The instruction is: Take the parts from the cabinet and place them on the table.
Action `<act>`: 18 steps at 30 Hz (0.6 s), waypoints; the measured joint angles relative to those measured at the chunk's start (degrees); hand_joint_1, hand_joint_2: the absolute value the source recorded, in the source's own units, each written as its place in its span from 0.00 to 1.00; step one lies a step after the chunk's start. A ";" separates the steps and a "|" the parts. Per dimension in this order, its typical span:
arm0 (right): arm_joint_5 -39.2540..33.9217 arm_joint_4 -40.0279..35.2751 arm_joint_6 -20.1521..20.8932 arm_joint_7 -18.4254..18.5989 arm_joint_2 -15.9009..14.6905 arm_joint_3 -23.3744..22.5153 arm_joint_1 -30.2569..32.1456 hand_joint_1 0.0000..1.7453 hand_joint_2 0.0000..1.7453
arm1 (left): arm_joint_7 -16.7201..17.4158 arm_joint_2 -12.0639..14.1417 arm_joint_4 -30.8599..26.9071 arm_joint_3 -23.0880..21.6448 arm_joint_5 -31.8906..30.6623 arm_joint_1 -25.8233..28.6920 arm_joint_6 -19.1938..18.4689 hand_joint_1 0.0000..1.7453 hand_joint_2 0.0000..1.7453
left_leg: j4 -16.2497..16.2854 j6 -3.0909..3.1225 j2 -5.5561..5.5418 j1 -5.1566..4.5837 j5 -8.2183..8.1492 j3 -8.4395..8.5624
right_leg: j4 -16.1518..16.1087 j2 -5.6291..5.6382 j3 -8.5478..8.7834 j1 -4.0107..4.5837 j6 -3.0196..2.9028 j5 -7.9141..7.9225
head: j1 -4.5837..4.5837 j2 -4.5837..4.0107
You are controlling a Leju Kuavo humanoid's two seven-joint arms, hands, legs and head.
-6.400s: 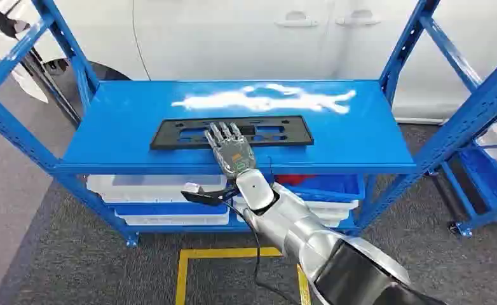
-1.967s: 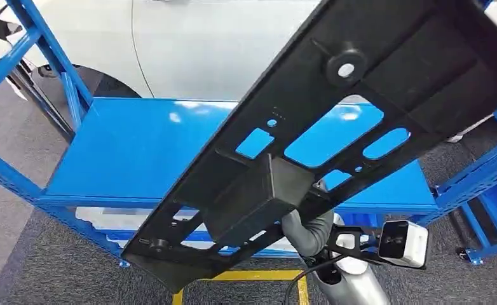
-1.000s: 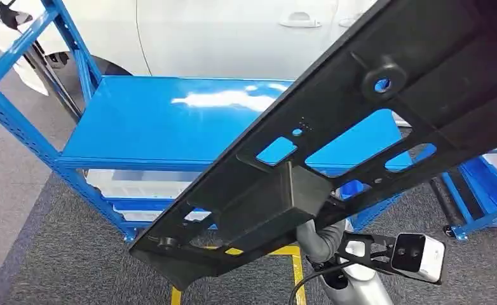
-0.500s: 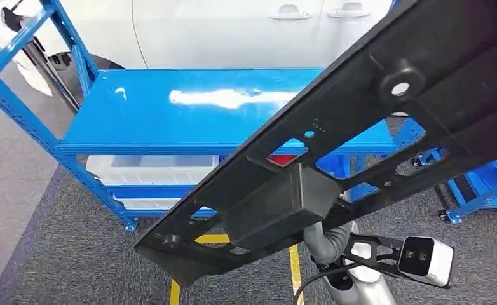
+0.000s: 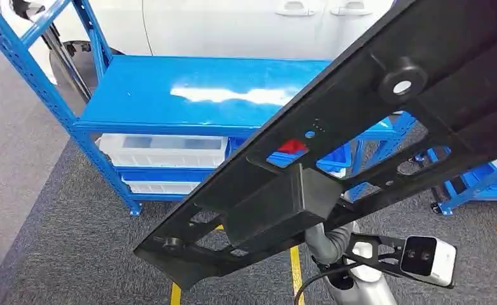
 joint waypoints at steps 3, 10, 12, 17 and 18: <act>-0.15 0.02 0.00 0.35 0.00 0.00 -0.02 1.00 1.00 | 0.20 -0.02 0.00 0.02 0.09 0.06 0.39 0.00 1.00 | 0.26 -0.24 0.01 -0.06 1.20 -1.76 | -0.72 -0.01 2.98 0.02 -0.10 3.22 | 0.00 0.00; -0.50 -0.33 0.04 0.79 0.02 -0.11 -0.60 1.00 1.00 | 0.46 -0.18 0.00 0.04 0.15 0.00 0.63 0.00 1.00 | 0.43 -2.07 0.01 -0.25 2.56 -2.42 | -16.70 -0.04 12.67 0.65 -2.52 5.50 | 0.00 0.00; -0.55 -0.41 0.07 0.83 0.20 -0.11 -0.67 1.00 1.00 | 0.50 -0.13 0.00 0.04 0.15 0.03 0.72 0.00 1.00 | 2.73 -2.60 -0.14 -0.19 0.26 -3.58 | -17.31 -0.27 12.59 0.09 -3.28 6.37 | 0.00 0.00; -0.39 -0.44 0.31 0.31 0.31 -0.22 0.30 1.00 1.00 | 0.72 -0.13 0.00 0.07 0.24 0.19 0.81 0.00 1.00 | 18.49 -3.56 -0.15 0.29 -6.46 -9.50 | -16.77 0.20 11.17 0.16 -3.34 7.04 | 0.00 0.00; 0.04 -0.44 0.77 -0.09 0.31 -0.28 0.49 1.00 1.00 | 0.74 -0.11 0.00 0.07 0.33 0.22 0.85 0.00 1.00 | 15.57 -3.61 -0.16 0.41 -4.44 -7.69 | -16.51 0.50 11.00 0.10 -3.29 7.05 | -0.02 -0.02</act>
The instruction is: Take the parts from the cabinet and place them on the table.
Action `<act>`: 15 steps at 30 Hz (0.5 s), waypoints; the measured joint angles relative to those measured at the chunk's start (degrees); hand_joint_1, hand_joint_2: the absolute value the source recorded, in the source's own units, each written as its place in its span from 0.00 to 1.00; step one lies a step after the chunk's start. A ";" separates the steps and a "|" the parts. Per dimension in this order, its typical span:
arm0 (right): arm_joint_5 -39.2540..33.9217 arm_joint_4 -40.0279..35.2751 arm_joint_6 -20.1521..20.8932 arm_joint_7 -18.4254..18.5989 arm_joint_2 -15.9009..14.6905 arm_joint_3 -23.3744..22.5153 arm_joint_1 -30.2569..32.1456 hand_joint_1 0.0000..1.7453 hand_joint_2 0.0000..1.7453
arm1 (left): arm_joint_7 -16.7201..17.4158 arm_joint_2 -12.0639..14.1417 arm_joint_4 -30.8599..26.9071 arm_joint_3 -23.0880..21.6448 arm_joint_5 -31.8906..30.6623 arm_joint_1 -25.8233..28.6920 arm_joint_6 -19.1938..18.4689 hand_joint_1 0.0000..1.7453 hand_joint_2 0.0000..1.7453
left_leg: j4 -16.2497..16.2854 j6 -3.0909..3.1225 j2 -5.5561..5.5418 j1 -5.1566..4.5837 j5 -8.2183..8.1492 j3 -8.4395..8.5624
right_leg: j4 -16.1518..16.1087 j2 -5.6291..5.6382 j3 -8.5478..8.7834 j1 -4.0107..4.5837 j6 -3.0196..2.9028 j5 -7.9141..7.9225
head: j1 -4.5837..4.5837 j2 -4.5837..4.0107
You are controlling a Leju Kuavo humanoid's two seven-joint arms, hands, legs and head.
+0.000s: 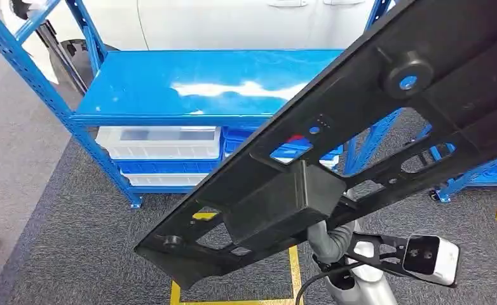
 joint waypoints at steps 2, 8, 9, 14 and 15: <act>0.33 0.04 1.01 -0.39 0.02 -0.15 -0.03 1.00 1.00 | 0.02 0.07 0.00 0.04 0.31 0.01 0.13 0.00 1.00 | -10.43 0.05 -0.93 0.37 4.66 5.81 | 0.58 0.77 -0.17 -0.09 0.32 -0.15 | 0.02 0.02; 0.28 0.31 1.36 -0.57 0.13 -0.30 -0.61 1.00 1.00 | 0.13 0.17 0.00 0.13 0.52 -0.02 0.33 0.00 1.00 | -14.77 1.87 -1.43 0.65 4.26 7.63 | 1.12 2.99 -1.56 -0.01 2.52 0.43 | 0.02 0.02; 0.11 0.31 1.29 -0.61 0.13 -0.44 -0.76 1.00 1.00 | 0.11 0.18 0.00 0.13 0.52 -0.21 0.33 0.00 1.00 | -14.84 2.26 -0.99 0.55 4.46 7.49 | 2.63 1.40 -2.20 -0.04 2.76 -0.87 | 0.02 0.00; 0.04 0.55 1.35 -0.61 0.13 -1.35 -0.46 1.00 1.00 | 0.81 0.39 0.00 0.20 0.81 0.05 0.68 0.00 1.00 | -14.66 2.96 1.51 0.07 4.72 6.56 | 19.64 0.06 -10.25 -0.34 3.53 -7.76 | 0.02 0.02; 0.09 0.63 1.46 -0.61 0.13 -1.57 -0.38 1.00 1.00 | 0.94 0.44 0.00 0.22 0.96 0.00 0.72 0.00 1.00 | -14.60 2.95 2.00 0.02 4.71 6.57 | 17.34 -0.08 -8.89 -0.35 3.42 -6.01 | 0.02 0.02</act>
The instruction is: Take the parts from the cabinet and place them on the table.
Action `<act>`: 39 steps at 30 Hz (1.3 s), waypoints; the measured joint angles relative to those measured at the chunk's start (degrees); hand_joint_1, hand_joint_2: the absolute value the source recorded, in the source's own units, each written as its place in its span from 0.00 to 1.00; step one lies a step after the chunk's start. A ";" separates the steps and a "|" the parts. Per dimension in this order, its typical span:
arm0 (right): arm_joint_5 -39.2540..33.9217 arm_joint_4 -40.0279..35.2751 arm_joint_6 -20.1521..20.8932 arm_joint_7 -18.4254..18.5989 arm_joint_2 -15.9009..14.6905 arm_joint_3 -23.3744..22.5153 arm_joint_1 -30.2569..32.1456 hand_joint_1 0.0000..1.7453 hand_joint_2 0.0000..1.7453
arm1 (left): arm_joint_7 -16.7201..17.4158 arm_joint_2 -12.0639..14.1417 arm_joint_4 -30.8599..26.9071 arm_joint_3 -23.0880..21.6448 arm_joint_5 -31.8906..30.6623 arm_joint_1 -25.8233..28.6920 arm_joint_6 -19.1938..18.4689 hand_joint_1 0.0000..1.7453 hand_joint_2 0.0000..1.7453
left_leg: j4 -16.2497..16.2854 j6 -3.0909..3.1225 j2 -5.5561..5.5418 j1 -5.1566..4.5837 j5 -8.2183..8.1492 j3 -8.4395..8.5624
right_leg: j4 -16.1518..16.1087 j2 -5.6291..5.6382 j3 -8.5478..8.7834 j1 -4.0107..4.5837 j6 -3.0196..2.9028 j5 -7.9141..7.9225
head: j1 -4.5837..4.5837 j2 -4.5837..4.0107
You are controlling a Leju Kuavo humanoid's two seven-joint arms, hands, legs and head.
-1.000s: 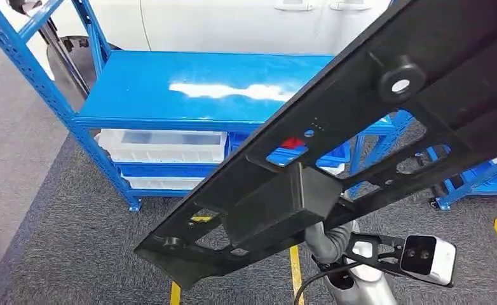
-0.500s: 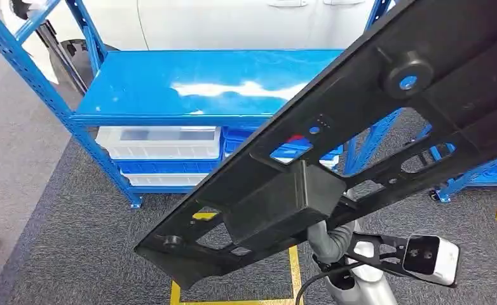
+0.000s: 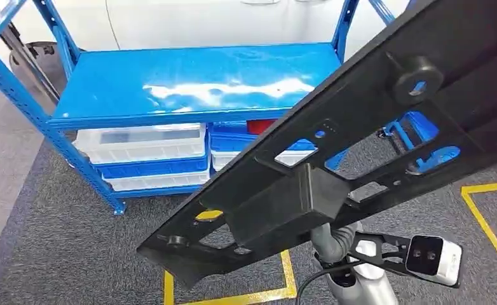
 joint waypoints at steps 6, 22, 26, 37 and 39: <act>1.53 -0.02 -0.33 -0.04 0.20 -0.72 -0.56 1.00 1.00 | 0.94 0.11 0.00 0.66 0.85 -0.15 1.18 0.00 1.00 | 0.26 -1.24 2.63 -0.60 -0.17 0.12 | -15.96 -3.82 7.50 1.27 -2.25 5.67 | 0.00 0.00; 6.89 -2.43 0.31 -0.15 1.55 -2.89 1.73 1.00 1.00 | 3.41 0.15 0.00 1.11 -1.36 0.26 5.20 0.00 1.00 | 0.85 -1.44 -4.98 -0.25 -0.69 -0.01 | -15.79 6.03 6.09 0.29 -1.85 7.10 | -0.02 0.00; 7.47 -4.07 -0.96 -0.15 1.64 -2.97 2.22 1.00 1.00 | 3.21 -0.20 0.00 0.48 -2.93 0.28 6.34 0.00 1.00 | 0.02 -0.10 -2.54 0.21 -0.18 0.22 | -9.14 0.95 3.00 0.69 -0.86 2.78 | 0.00 -0.02; 9.11 -7.58 -3.52 -0.13 1.90 -1.55 2.59 1.00 1.00 | 3.28 -1.33 0.00 -0.57 -2.64 0.59 5.86 0.00 1.00 | 0.07 -1.48 3.75 -0.45 -0.94 0.87 | -15.77 -3.08 6.34 1.37 -2.41 6.42 | 0.00 -0.02; 8.72 -8.52 -3.28 -0.11 2.01 -0.81 2.50 1.00 1.00 | 2.75 -1.53 0.00 -0.52 -2.25 0.33 4.74 0.00 1.00 | 0.99 -2.40 3.65 -0.50 -1.70 0.87 | -16.56 -1.84 6.64 0.53 -3.20 7.05 | 0.00 0.00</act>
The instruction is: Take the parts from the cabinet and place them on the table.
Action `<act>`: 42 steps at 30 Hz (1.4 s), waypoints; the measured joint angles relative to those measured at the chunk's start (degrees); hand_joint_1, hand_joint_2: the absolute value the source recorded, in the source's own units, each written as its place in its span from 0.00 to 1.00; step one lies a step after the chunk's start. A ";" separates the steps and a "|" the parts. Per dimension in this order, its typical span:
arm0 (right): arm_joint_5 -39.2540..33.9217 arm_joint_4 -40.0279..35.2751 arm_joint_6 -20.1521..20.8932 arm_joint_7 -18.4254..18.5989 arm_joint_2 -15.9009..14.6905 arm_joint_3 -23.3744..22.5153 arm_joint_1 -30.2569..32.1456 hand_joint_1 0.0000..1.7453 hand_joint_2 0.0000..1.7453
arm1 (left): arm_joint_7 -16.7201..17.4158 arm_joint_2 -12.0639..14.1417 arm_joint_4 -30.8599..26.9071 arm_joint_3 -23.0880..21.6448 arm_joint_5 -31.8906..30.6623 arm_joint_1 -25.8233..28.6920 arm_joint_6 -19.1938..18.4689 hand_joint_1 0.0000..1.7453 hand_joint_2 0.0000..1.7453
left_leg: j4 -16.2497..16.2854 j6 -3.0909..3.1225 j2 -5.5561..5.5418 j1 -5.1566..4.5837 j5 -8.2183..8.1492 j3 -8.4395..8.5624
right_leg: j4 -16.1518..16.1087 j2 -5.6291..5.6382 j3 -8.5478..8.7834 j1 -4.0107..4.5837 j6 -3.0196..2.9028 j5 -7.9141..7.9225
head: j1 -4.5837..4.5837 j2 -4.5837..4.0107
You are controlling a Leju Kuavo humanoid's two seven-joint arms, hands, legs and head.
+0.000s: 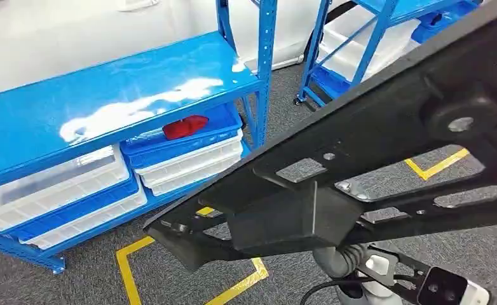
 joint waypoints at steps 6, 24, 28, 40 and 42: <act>-1.50 -1.07 0.98 -0.04 0.92 1.62 -1.15 1.00 1.00 | 0.55 -0.42 0.00 0.11 0.02 0.54 0.09 0.00 1.00 | 16.82 -0.55 -5.49 0.26 -7.51 -7.25 | 0.18 4.02 -0.23 0.12 -0.73 0.18 | -0.02 0.00; -9.46 -1.29 -0.92 2.03 -1.55 2.95 -11.70 1.00 1.00 | -2.97 0.22 0.00 0.15 -0.72 -0.15 -0.41 0.00 1.00 | -0.94 1.90 -1.85 0.64 0.65 0.15 | 7.31 0.35 -3.89 -0.72 2.52 -0.73 | 0.00 0.00; -10.12 -0.89 -0.72 2.38 -1.57 3.01 -12.46 1.00 1.00 | -3.23 0.26 0.00 0.15 -0.79 -0.18 0.42 0.00 1.00 | -0.96 0.69 0.17 -0.03 0.10 0.62 | 1.15 -2.39 -1.26 0.52 1.10 -0.22 | -0.02 0.00; -9.12 1.18 -1.18 0.86 -1.62 2.49 -9.75 1.00 1.00 | 1.07 2.01 -0.02 0.74 1.64 0.46 -0.13 0.00 1.00 | 2.21 -0.29 -8.08 0.82 1.81 -2.23 | 1.09 6.54 -0.84 -0.15 -0.24 -0.07 | 0.00 0.00; -8.22 1.47 -1.33 0.48 -1.62 2.27 -9.24 1.00 1.00 | 1.05 2.31 -0.02 1.16 2.21 0.51 0.33 0.00 1.00 | -0.11 -0.05 -10.37 0.99 0.92 -1.22 | 1.59 7.84 -1.49 -0.02 0.37 -0.09 | 0.00 0.00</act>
